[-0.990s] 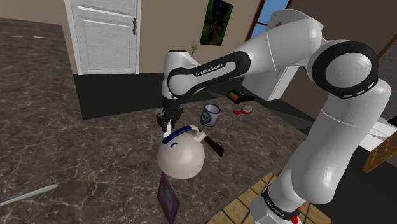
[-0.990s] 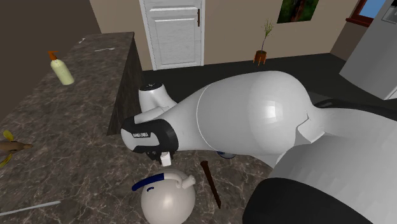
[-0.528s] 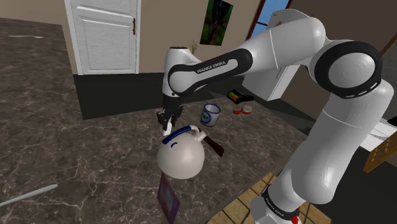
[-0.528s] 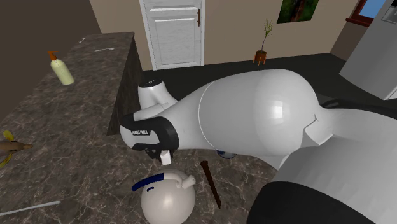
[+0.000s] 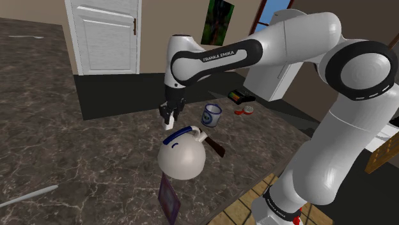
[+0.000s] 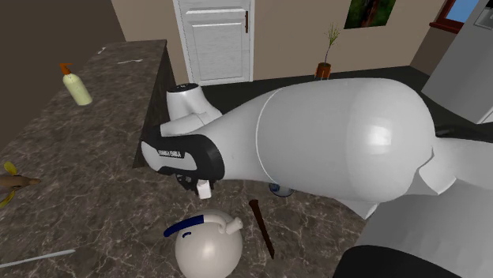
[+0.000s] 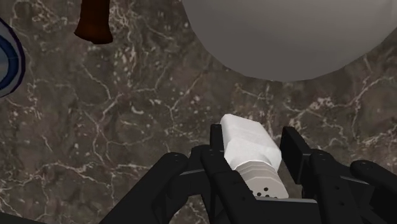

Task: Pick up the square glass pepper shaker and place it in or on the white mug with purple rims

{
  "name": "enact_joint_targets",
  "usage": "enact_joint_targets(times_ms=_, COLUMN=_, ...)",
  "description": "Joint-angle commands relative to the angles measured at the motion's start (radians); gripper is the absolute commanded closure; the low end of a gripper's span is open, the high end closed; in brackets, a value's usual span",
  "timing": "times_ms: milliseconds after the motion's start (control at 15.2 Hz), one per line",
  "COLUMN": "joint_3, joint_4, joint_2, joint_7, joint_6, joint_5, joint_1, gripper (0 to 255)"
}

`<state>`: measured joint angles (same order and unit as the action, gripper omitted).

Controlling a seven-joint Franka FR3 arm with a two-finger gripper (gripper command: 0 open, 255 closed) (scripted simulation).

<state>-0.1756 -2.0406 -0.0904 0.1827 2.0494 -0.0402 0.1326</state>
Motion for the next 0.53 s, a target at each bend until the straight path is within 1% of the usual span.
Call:
enact_joint_targets(times_ms=0, joint_3=0.0, joint_4=0.021, joint_2=0.008, joint_7=0.0, joint_6=-0.028, joint_5=-0.001, joint_1=0.0, gripper=255)
enact_joint_targets(times_ms=462, joint_3=0.0, joint_4=0.079, joint_2=0.039, joint_7=0.0, joint_6=-0.118, joint_5=-0.005, joint_1=-0.002, gripper=255)
